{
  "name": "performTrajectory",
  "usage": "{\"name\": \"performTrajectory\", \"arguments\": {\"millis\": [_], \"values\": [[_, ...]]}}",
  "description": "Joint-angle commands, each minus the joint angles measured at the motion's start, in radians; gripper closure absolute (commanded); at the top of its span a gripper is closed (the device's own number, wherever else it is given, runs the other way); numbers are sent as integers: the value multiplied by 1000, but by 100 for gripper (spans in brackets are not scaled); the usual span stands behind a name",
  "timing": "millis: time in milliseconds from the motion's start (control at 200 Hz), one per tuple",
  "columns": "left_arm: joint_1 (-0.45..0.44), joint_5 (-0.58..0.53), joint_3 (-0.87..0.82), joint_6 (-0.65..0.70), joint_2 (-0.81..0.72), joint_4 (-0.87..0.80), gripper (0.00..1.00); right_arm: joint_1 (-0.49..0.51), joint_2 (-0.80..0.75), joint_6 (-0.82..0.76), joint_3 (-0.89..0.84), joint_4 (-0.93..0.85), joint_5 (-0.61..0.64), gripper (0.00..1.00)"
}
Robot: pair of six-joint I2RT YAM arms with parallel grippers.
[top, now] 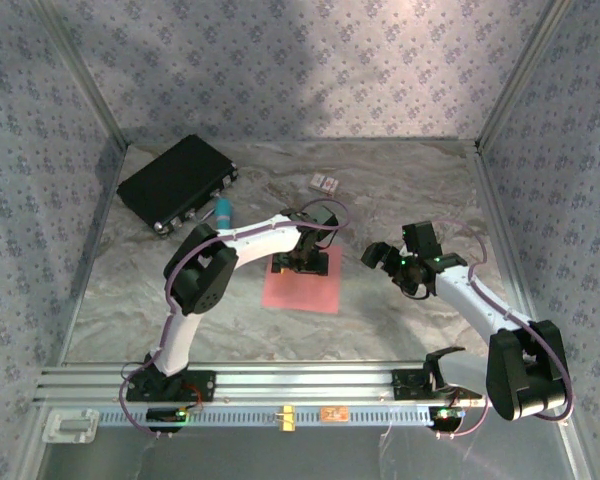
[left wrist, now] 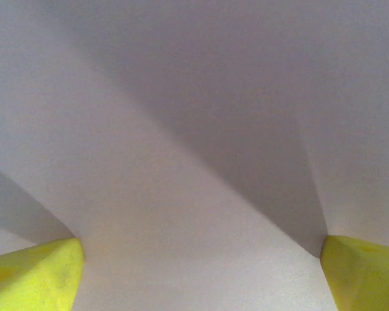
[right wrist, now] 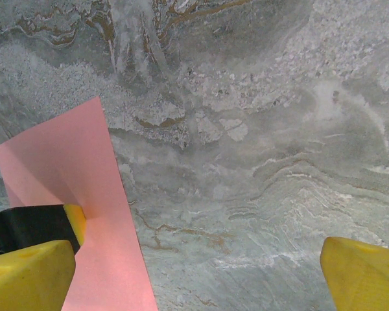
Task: Fold a paper plane with a square sheet of paper (pick it up from the middle)
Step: First fold the square sheet of paper in half at the center of the table.
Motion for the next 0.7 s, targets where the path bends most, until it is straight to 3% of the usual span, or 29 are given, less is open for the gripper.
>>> {"name": "performTrajectory", "arguments": {"millis": [0,310,695], "values": [[-9,-29,10,27,-47,-41,5,3,-15,-17,11,-26,-6,1],[-15,27,-12,31,-54,-6,5,8,-15,-3,4,-17,-4,1],[-18,15,-29,35,21,-22,4,12,-14,-1,-2,-19,2,1]]}}
